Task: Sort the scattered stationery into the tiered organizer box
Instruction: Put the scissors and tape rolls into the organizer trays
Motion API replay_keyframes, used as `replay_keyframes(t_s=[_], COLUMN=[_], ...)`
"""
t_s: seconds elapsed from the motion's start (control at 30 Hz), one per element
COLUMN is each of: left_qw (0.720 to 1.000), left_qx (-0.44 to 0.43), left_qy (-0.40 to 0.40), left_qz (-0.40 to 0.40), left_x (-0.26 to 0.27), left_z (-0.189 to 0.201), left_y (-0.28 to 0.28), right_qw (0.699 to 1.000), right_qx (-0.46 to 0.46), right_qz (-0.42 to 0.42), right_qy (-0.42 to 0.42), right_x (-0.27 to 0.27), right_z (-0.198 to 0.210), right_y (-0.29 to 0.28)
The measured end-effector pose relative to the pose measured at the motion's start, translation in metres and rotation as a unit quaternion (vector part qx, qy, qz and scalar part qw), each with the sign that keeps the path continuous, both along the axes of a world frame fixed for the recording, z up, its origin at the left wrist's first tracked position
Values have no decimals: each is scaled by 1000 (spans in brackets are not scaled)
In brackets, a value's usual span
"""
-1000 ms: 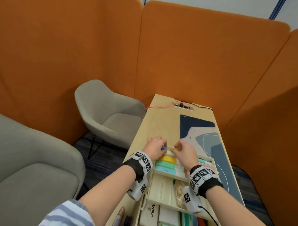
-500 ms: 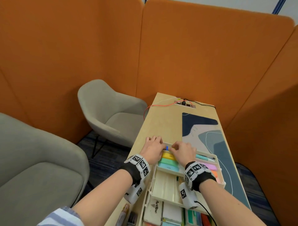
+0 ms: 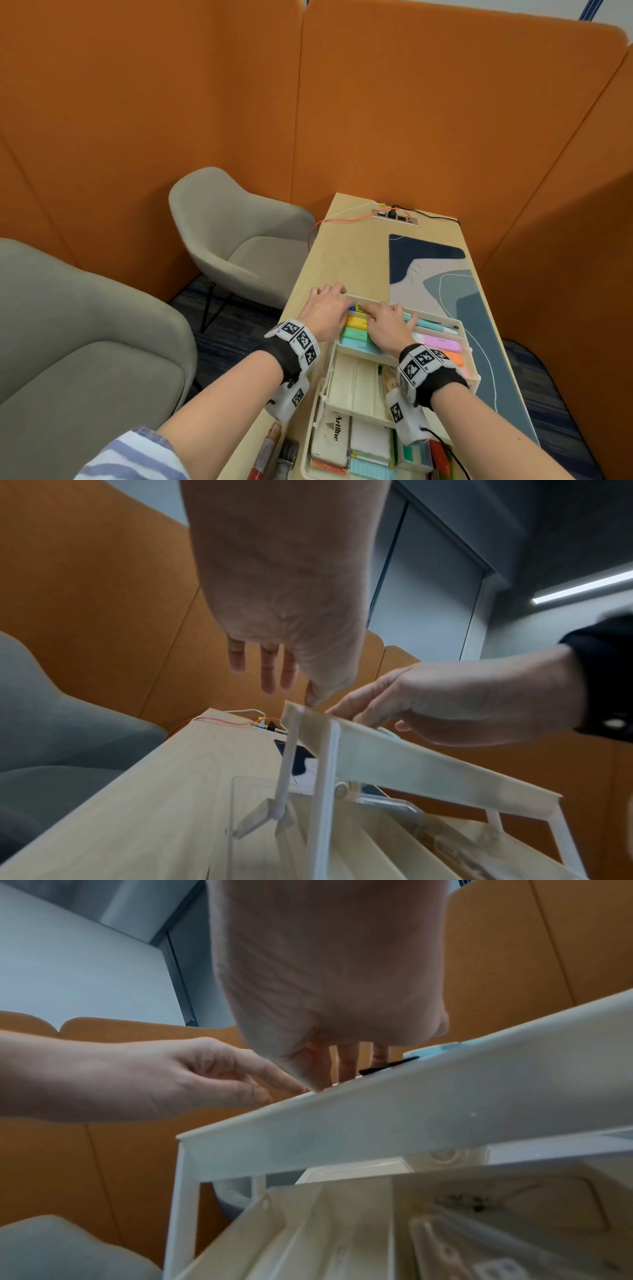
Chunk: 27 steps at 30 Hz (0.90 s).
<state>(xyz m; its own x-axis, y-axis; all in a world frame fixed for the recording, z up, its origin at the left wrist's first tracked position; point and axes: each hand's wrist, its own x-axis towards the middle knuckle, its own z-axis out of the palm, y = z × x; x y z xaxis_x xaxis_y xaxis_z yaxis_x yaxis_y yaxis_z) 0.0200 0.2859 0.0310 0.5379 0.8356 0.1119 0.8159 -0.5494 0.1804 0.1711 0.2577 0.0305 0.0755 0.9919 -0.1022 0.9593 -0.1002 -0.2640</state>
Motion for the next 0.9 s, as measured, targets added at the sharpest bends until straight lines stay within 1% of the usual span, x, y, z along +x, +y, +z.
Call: replay_keyframes(t_s=[0.03,0.1,0.17,0.2,0.27,0.33,0.4,0.43,0.5,0.57,0.63,0.7,0.73,0.8,0.83,0.9], left_qw=[1000,999,993,987,975,962,953,953,958,960,958,956,956,956,956,958], left_qx=[-6,-4,7,18,42,39,2,-27,-87,-133,-170,-200,-209,-216,-216,-216], left_qy=[-10,-47,-117,-155,-216,-264,-291,-288,-258,-227,-205,-182,-169,-161,-160,-157], left_qz=[2,13,25,30,43,63,83,87,89,93,104,118,121,117,113,108], left_x=[-3,-8,-18,-24,-38,-54,-71,-79,-94,-107,-116,-121,-121,-119,-117,-114], left_z=[2,8,12,13,8,-4,-23,-33,-56,-76,-92,-103,-108,-112,-111,-109], left_y=[-3,-11,-31,-45,-79,-118,-160,-180,-216,-245,-268,-282,-287,-292,-294,-295], right_qw=[1000,999,993,988,970,948,942,945,954,966,976,986,988,988,986,984], right_qx=[4,46,115,150,204,238,219,182,78,-4,-51,-66,-55,-43,-53,-87], right_qz=[1,3,6,9,25,42,50,51,60,78,85,57,52,86,115,154], right_qy=[-6,-16,6,38,128,207,248,266,282,248,195,144,132,125,105,33], right_x=[0,2,0,-2,-8,-14,-22,-26,-32,-31,-27,-29,-34,-48,-56,-69], right_z=[1,2,4,4,3,-2,-12,-18,-36,-57,-78,-89,-94,-101,-105,-113], right_y=[-2,-11,-30,-43,-80,-124,-173,-196,-239,-271,-293,-305,-307,-303,-300,-292])
